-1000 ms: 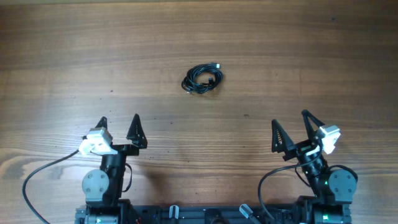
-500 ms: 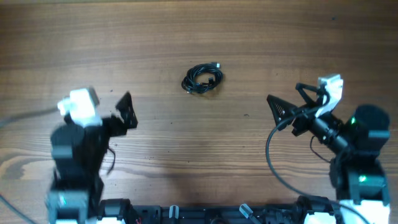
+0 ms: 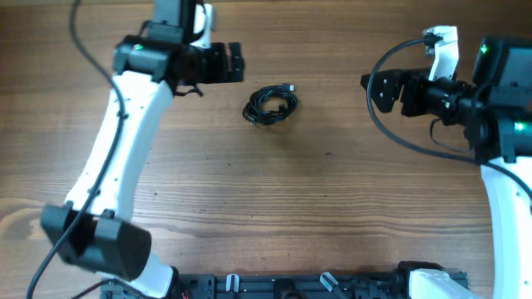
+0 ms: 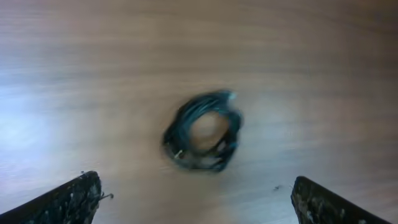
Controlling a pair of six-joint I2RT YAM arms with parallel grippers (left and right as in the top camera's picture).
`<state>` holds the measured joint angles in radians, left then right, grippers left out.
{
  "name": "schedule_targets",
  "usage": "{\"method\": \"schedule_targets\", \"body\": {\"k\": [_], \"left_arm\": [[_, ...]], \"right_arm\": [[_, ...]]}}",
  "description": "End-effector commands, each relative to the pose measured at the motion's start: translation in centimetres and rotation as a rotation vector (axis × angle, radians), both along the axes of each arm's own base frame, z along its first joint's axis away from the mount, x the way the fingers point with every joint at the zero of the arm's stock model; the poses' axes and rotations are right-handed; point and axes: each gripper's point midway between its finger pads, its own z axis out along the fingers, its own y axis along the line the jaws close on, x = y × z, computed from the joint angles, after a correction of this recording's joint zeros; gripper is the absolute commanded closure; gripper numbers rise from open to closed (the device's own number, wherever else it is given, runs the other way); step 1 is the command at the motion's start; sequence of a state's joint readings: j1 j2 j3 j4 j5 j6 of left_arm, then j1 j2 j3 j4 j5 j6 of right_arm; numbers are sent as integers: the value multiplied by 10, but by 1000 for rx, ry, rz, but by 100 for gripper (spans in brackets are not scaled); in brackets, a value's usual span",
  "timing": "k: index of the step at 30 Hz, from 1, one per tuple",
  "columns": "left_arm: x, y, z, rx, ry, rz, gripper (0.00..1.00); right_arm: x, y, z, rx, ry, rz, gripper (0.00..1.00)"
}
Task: Untangle cables
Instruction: 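Reach the left gripper to the black cable coil and grasp it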
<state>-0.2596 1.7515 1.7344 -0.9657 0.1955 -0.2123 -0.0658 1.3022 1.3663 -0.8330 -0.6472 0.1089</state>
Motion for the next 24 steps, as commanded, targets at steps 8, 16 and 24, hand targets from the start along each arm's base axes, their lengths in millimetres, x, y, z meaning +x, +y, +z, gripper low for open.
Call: {"method": "schedule_targets", "body": {"k": [8,16,24], "left_arm": [[18,-80,-124,12,206,-7,5],[28,-58,-197,191,231,-192,13],[32,-53,-242,241,258,-219,46]], "right_arm": [[13,1,-31,52,162,-38,0],[8,2,-35,53,192,-38,0],[7,1,-37,52,201,-43,0]]}}
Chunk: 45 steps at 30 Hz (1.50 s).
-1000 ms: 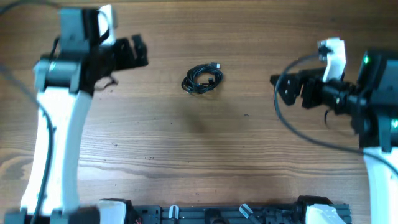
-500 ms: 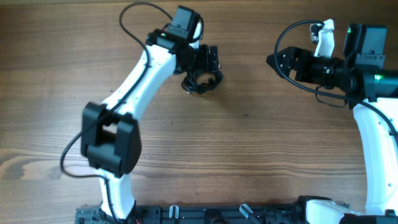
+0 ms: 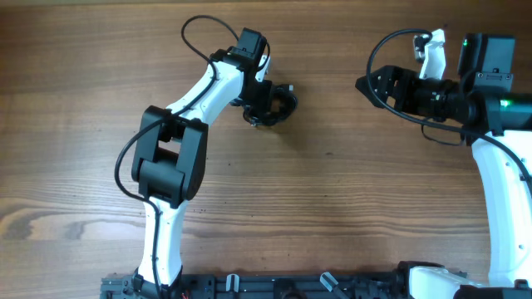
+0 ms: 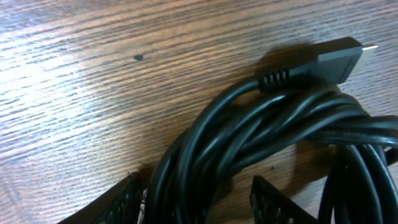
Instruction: Untangle cables
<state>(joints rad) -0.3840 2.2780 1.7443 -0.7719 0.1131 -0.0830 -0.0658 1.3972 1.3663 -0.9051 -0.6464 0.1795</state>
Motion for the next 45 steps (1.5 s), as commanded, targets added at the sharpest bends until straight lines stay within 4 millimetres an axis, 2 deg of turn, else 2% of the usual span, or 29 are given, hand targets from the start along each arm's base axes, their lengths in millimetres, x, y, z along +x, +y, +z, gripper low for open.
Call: {"method": "schedule_targets", "body": {"k": [1,3,4,8,10,13,14,16,19,22,26,28,30,32,34,36,38,40,45], "left_arm": [[4,3,-23,22,9,-15,53],[5,3,-24,22,9,-15,86],[4,3,-24,21,10,-14,96],[-2,4,-22,15,41,18,96],[-14,-6,1,-81,100,1,96],[-31,-33,62,-382,198,-34,96],[-37,-41,96,-540,236,-40,96],[-35,-41,149,-801,327,55,96],[-29,-33,185,-1010,519,234,96],[-32,-34,194,-1050,683,372,96],[-47,-56,202,-1048,866,457,96],[-58,-71,205,-1045,896,419,96],[-64,-86,216,-1088,895,318,96],[-68,-96,230,-1140,892,218,96],[-71,-101,234,-1147,911,202,96],[-73,-104,234,-1139,932,212,96],[-74,-105,234,-1138,934,208,96],[-74,-105,234,-1138,930,206,96],[-75,-106,234,-1137,931,204,96]], "right_arm": [[3,2,4,5,-2,-5,0],[3,2,4,18,11,-19,0],[3,2,5,19,12,-20,0],[2,2,4,29,26,-31,0],[1,6,5,32,26,-21,0],[2,7,5,32,20,-16,0],[3,8,6,32,15,-13,0],[3,9,6,33,12,-12,0],[4,10,9,43,0,-5,0],[5,19,19,92,-35,38,0],[13,22,29,122,-78,41,0],[15,22,31,133,-79,27,4],[17,22,29,133,-76,27,7],[18,22,25,134,-62,27,12],[22,25,21,158,-34,10,19],[31,37,18,191,-11,2,29],[37,53,13,218,12,13,34],[42,72,12,242,14,39,34],[46,91,23,274,-18,52,34]]}}
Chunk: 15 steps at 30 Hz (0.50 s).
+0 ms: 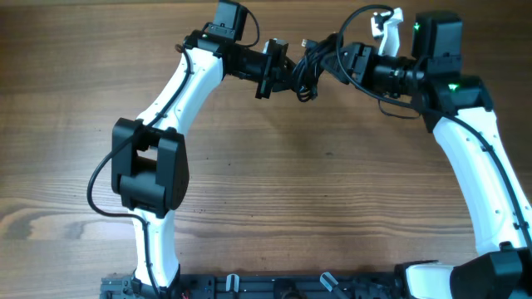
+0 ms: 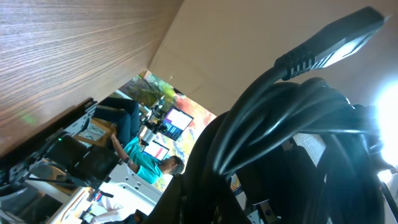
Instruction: Untangle cables
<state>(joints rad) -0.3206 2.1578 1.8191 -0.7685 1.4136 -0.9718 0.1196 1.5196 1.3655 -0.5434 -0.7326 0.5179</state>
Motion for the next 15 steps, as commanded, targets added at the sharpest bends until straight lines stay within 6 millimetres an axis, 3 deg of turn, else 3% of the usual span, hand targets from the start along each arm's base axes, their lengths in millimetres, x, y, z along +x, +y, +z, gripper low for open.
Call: {"method": "schedule_targets", "body": {"k": [1,5,9,13,15], "left_arm": [[-7,-4,20,-44,-28,-29,96],[-17,-19,22,-70,-110,-74,96],[-28,-36,24,-86,-144,-115,96],[-20,-34,17,-77,-281,-100,96],[-10,-30,8,-32,-334,-71,96]], "right_arm": [[6,11,7,28,2,-17,34],[22,20,-5,6,10,-73,35],[44,18,-16,2,34,-204,59],[43,10,-16,-15,35,-216,92],[33,-5,-13,-47,44,-225,96]]}}
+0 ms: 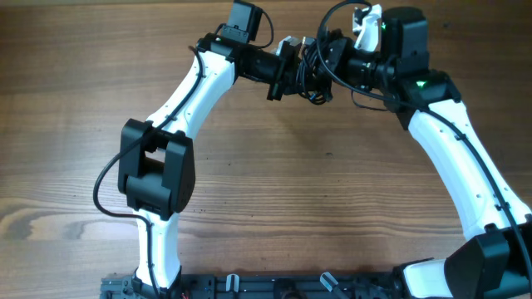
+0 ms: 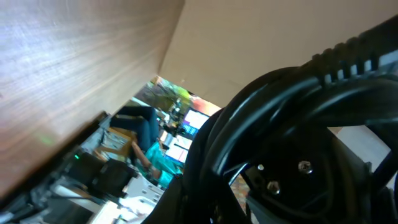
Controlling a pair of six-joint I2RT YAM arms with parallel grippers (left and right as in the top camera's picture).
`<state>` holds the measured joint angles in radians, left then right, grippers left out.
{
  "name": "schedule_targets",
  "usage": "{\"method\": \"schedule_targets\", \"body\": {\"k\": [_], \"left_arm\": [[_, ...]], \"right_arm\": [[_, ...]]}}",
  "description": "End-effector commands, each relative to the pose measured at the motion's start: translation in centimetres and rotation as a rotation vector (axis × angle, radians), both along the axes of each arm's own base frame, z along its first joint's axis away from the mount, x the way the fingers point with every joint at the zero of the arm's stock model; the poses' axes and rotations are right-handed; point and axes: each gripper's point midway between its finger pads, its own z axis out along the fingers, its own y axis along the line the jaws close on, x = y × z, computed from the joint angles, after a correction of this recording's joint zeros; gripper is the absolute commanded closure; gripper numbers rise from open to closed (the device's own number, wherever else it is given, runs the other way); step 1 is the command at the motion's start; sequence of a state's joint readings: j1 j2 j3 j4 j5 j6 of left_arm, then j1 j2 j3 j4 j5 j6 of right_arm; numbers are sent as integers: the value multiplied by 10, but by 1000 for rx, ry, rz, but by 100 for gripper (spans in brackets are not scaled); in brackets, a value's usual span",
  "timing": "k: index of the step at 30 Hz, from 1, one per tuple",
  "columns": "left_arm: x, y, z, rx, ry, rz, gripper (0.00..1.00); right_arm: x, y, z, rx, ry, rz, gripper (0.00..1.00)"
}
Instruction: Untangle cables
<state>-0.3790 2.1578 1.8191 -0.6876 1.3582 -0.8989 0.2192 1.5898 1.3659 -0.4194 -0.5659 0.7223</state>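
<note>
A black cable bundle [image 1: 311,73] hangs lifted over the far middle of the wooden table [image 1: 266,183]. My left gripper [image 1: 291,71] is shut on its left side. In the left wrist view the coiled strands [image 2: 280,124] fill the right half, with a ribbed plug [image 2: 360,46] at the top, and my left gripper [image 2: 211,208] is mostly hidden under them. My right gripper [image 1: 327,52] reaches into the bundle's right side. Its black body with screws [image 2: 298,177] shows through the coil. The frames do not show whether its jaws are closed on a strand.
The arms' own black supply cables loop near the back edge [image 1: 332,17]. A black rail with clips [image 1: 283,286] runs along the front edge. Beyond the table's edge the left wrist view shows a room with screens [image 2: 186,124].
Both grippers have drawn a little closer together round the lifted bundle. The left one has shifted right and the right one left, and the right gripper's body now shows through the coil.
The bundle lay coiled on the table with both grippers apart from it, the left one open above it. Then my left gripper was down at the coil. Later the bundle was lifted in the left gripper toward the right gripper, which is now pressed in at its side.
</note>
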Motion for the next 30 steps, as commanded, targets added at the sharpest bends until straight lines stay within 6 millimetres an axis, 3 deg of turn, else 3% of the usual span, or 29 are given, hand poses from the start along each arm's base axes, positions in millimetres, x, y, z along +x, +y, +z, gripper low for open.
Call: {"method": "schedule_targets", "body": {"k": [1,5,6,8,10,12,14,16,17,18,22,25,29,30], "left_arm": [[1,-3,7,-6,-182,-10,96],[15,9,-3,43,-235,33,96],[15,12,-3,48,-224,38,96],[13,13,-5,57,-200,37,96],[3,14,0,14,-196,1,96],[-11,14,13,-99,-248,-62,96],[-17,17,12,-120,-297,-85,96],[-20,18,7,-95,-292,-87,96],[-20,19,7,-87,-279,-83,96],[-19,19,4,-60,-237,-72,96],[-15,20,-6,72,-2,-1,96],[-14,20,-8,122,133,36,96],[-14,20,-9,167,287,75,96],[-14,20,-9,179,327,83,96]], "right_arm": [[1,-37,8,-85,-28,-88,96],[-35,-80,31,-199,-81,-81,96],[-43,-99,40,-231,-109,-109,96],[-46,-133,47,-293,-116,-227,96],[-42,-152,50,-346,-133,-297,96],[-37,-149,52,-350,-159,-284,96],[-33,-145,53,-334,-170,-267,93],[-34,-139,52,-310,-167,-239,70],[-35,-135,52,-297,-164,-223,53],[-38,-130,52,-274,-160,-195,49],[-50,-102,53,-90,-65,-120,46],[-53,-85,48,-59,-16,-105,47],[-47,-67,24,-82,75,-129,55],[-41,-62,10,-79,120,-130,57]]}}
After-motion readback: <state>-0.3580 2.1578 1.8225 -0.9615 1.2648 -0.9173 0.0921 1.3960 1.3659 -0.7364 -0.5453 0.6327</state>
